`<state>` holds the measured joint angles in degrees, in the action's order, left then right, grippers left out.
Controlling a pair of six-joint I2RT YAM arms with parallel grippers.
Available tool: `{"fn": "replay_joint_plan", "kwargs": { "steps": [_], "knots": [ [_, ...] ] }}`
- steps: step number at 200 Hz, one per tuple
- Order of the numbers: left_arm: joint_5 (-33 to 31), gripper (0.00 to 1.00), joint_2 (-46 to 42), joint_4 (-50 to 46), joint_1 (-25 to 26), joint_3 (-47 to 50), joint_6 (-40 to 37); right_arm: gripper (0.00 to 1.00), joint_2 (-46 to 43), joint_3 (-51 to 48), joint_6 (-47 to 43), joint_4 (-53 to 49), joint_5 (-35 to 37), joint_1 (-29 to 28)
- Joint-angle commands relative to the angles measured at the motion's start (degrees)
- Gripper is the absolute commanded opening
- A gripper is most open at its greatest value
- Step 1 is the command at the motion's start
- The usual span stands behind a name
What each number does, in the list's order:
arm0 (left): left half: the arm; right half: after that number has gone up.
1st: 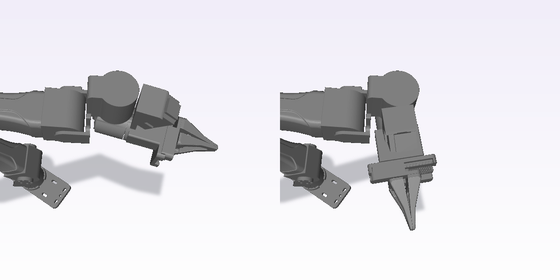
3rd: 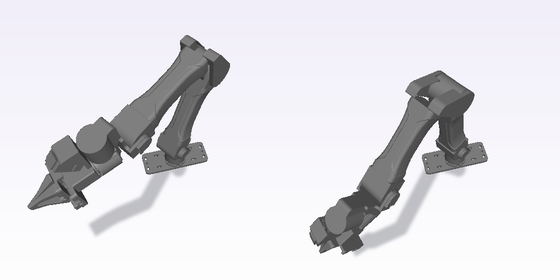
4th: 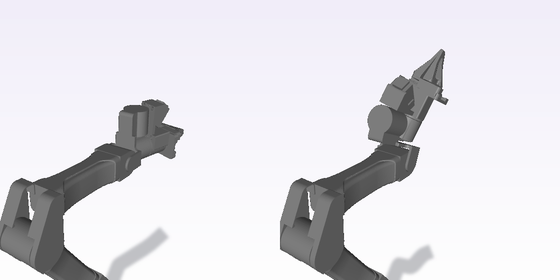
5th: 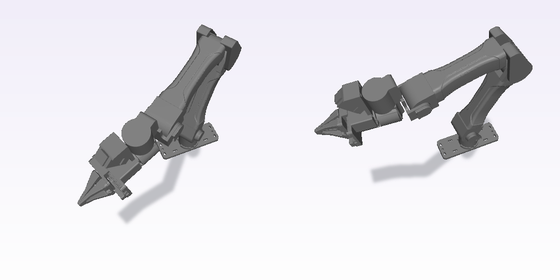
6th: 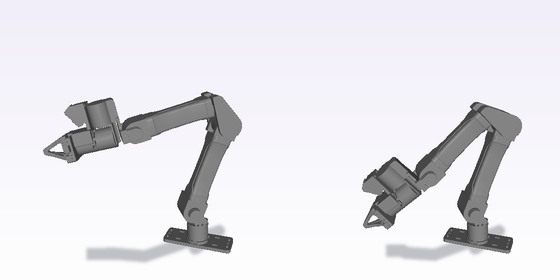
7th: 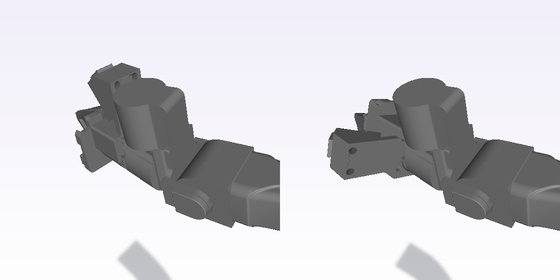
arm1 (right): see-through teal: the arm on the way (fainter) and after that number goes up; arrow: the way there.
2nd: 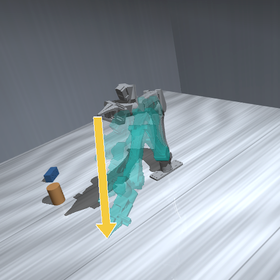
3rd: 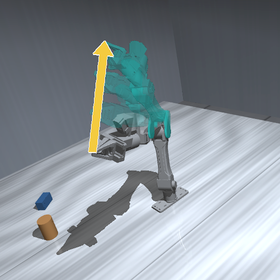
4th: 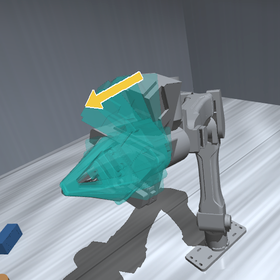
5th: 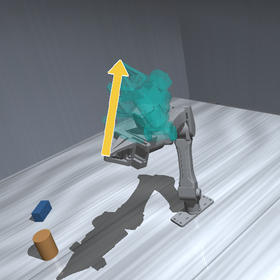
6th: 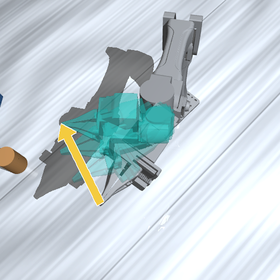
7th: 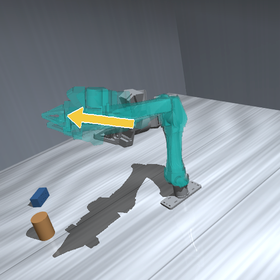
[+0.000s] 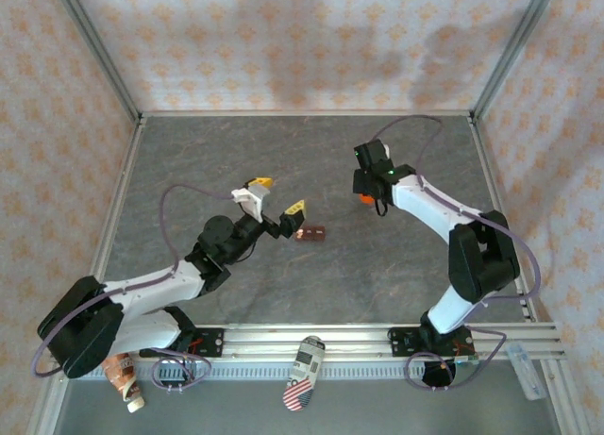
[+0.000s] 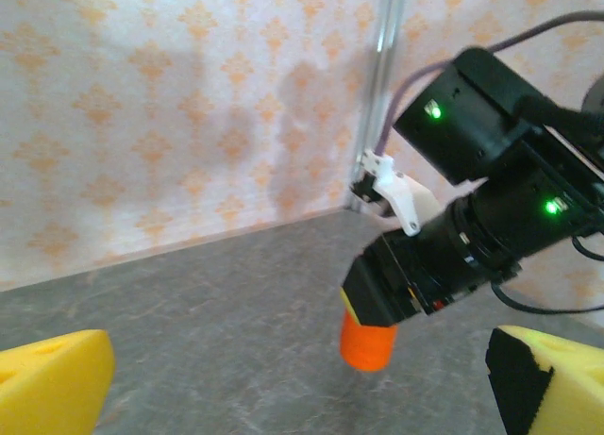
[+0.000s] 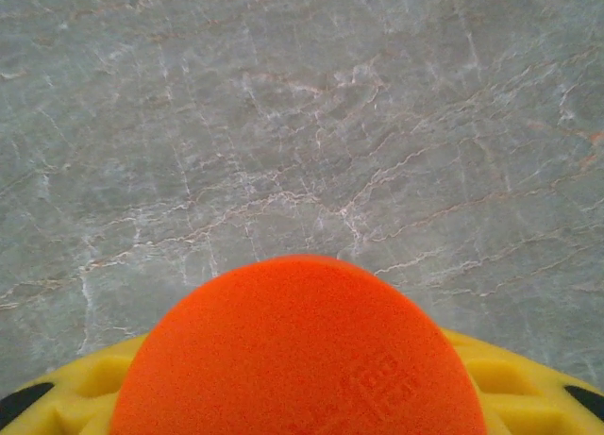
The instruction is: Sort the pills into containers
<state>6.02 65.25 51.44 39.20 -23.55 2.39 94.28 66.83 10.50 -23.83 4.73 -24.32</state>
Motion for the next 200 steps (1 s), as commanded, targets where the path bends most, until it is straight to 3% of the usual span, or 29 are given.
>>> {"fn": "replay_joint_plan", "kwargs": {
  "steps": [1,28,69,92,135,169,200],
  "knots": [
    [-5.51,1.00,-2.67,-6.56,-0.53,-1.66,-3.70,0.36,1.30,-1.58,2.48,4.16,1.19,0.57],
    [-7.08,1.00,-4.33,-11.58,-0.62,-2.95,-3.15,0.44,2.02,-3.49,4.44,5.25,-0.02,0.84],
    [-9.47,1.00,-4.12,-20.51,-0.96,-7.75,0.96,0.77,1.30,-4.05,5.24,4.41,-2.54,2.09],
    [-9.89,1.00,-3.18,-25.17,-1.14,-11.02,1.03,0.84,-2.45,-1.82,5.22,1.65,-4.14,3.73],
    [-8.75,1.00,-2.73,-18.04,-1.23,-9.05,-3.40,0.84,-11.67,5.84,4.83,-6.18,-8.39,4.89],
    [-8.15,1.00,-1.18,-22.32,-1.56,-11.70,-3.82,0.80,-15.36,8.36,5.46,-10.74,-19.22,3.92],
    [-6.30,1.00,2.28,-27.72,-2.66,-15.26,-2.95,0.78,-16.35,5.84,5.99,-12.66,-20.81,-2.04]
  ]
}}
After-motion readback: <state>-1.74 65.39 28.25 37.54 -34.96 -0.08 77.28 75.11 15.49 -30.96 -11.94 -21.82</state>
